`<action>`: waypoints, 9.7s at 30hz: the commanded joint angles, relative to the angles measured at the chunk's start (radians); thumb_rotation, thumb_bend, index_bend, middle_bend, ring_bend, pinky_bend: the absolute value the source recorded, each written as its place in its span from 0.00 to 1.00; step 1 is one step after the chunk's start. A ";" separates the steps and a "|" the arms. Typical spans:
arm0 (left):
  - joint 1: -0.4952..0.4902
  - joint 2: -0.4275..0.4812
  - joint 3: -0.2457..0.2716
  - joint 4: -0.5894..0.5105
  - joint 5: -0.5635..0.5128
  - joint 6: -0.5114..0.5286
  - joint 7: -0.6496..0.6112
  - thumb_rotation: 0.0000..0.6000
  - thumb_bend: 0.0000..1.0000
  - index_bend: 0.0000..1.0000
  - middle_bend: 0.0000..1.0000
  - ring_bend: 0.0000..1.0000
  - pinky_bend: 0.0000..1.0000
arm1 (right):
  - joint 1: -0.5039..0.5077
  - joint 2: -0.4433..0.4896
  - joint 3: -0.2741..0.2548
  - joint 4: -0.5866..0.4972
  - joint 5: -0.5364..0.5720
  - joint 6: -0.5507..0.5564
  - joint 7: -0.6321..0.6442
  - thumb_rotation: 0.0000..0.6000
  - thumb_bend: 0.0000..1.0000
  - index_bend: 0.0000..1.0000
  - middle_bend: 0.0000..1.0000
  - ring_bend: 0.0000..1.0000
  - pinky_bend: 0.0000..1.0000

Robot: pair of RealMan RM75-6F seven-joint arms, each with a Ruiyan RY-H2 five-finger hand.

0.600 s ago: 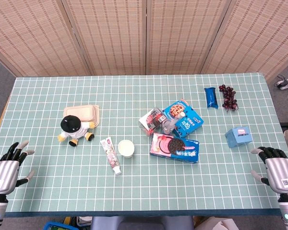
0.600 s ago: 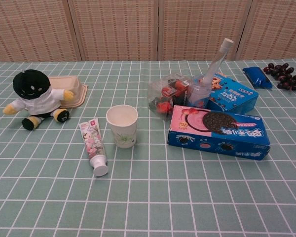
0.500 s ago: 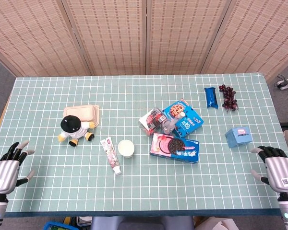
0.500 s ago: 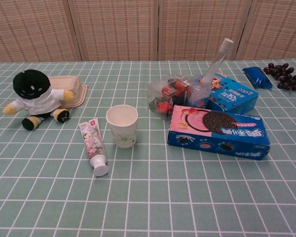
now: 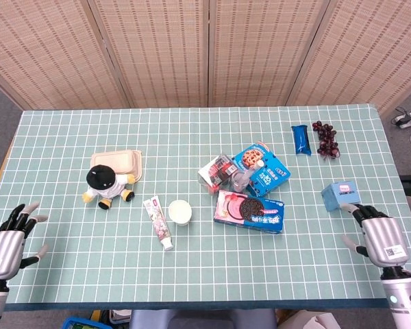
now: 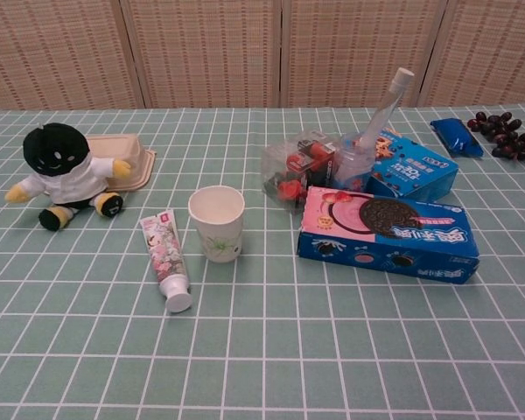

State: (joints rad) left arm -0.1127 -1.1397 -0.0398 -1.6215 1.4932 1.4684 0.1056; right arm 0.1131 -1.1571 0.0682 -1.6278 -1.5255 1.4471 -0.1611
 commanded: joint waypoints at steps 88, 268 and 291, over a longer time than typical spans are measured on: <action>0.027 0.074 -0.007 -0.051 0.015 0.041 -0.070 1.00 0.27 0.36 0.14 0.08 0.30 | 0.500 -0.416 0.127 -0.037 0.515 -0.166 -0.756 1.00 0.84 0.16 1.00 1.00 1.00; 0.040 0.094 0.003 -0.073 0.040 0.057 -0.063 1.00 0.27 0.36 0.14 0.08 0.30 | 0.464 -0.258 0.181 -0.353 0.233 -0.224 -0.065 1.00 0.70 0.74 1.00 1.00 1.00; 0.042 0.093 0.002 -0.075 0.039 0.060 -0.062 1.00 0.27 0.36 0.14 0.08 0.30 | 0.426 -0.262 0.151 -0.273 0.173 -0.187 -0.145 1.00 0.71 0.74 1.00 1.00 1.00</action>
State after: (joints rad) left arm -0.0708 -1.0466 -0.0380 -1.6969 1.5318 1.5281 0.0439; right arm 0.5522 -1.3715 0.2415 -1.9436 -1.3625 1.1952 0.1635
